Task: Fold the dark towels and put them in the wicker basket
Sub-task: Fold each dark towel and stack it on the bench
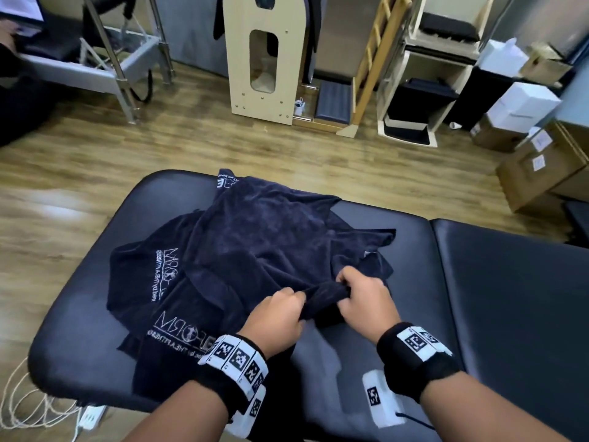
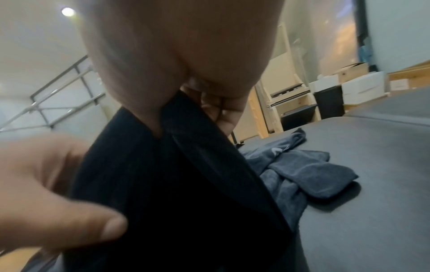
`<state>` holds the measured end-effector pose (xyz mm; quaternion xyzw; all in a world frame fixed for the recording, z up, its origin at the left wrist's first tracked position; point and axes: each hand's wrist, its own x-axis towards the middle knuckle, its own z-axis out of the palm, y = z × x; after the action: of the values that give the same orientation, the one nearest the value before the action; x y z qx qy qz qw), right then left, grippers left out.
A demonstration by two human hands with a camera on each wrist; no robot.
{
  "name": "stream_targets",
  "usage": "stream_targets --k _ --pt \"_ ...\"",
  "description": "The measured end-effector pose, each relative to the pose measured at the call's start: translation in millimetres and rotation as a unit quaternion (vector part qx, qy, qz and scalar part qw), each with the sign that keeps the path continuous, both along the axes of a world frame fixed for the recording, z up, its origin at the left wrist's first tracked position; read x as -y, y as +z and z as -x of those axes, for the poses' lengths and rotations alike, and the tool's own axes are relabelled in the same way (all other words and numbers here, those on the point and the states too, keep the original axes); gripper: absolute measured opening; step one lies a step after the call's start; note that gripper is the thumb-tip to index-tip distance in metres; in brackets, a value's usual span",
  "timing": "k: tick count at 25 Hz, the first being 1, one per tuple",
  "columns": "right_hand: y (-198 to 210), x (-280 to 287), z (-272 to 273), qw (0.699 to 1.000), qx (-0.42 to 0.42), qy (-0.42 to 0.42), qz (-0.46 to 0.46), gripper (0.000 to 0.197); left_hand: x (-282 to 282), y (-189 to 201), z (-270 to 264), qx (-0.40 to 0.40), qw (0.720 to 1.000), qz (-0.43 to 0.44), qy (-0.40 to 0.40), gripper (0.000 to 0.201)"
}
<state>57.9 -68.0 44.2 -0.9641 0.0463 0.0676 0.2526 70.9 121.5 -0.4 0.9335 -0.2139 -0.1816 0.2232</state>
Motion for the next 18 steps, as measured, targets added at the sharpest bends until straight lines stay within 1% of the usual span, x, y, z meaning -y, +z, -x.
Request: stream_targets --k 1,3,4,6,7,8,9,11,13,15,16,17,18 --pt "4 10 3 1.000 0.017 -0.020 -0.010 0.017 2 -3 -1 0.023 0.999 -0.023 0.009 0.024" --pt "9 38 8 0.996 0.046 -0.068 -0.020 0.017 9 -5 -6 0.057 0.996 -0.059 0.035 0.028" --pt "10 55 11 0.994 0.056 -0.096 -0.025 0.017 12 -4 -9 0.058 0.995 -0.071 0.048 0.029" --pt "14 89 16 0.987 0.068 -0.144 -0.034 0.016 22 0 -13 0.023 0.995 -0.076 0.067 0.027" --pt "16 108 19 0.984 0.072 -0.161 -0.036 0.015 33 4 -14 0.005 0.995 -0.076 0.063 0.025" --pt "17 128 22 0.981 0.075 -0.176 -0.034 0.015 47 8 -14 -0.010 0.996 -0.068 0.059 0.023" --pt "18 150 24 0.977 0.075 -0.197 -0.033 0.017 63 14 -12 -0.026 0.997 -0.043 0.065 0.022" --pt "16 201 30 0.965 0.069 -0.251 -0.036 0.020 104 28 -8 -0.065 0.993 0.043 0.090 0.021" --pt "11 245 36 0.960 0.040 -0.276 -0.033 0.027 145 43 -5 -0.075 0.988 0.100 0.090 0.017" --pt "8 284 48 0.969 0.036 -0.239 -0.051 0.043 198 60 0 -0.068 0.990 0.111 0.049 0.015" --pt "10 296 53 0.976 0.052 -0.195 -0.080 0.049 224 69 4 -0.062 0.991 0.111 0.030 0.017" --pt "16 304 59 0.981 0.063 -0.133 -0.127 0.052 249 77 7 -0.052 0.993 0.109 0.015 0.019" --pt "24 308 66 0.978 0.060 -0.065 -0.190 0.055 273 82 10 -0.043 0.994 0.105 0.011 0.021"
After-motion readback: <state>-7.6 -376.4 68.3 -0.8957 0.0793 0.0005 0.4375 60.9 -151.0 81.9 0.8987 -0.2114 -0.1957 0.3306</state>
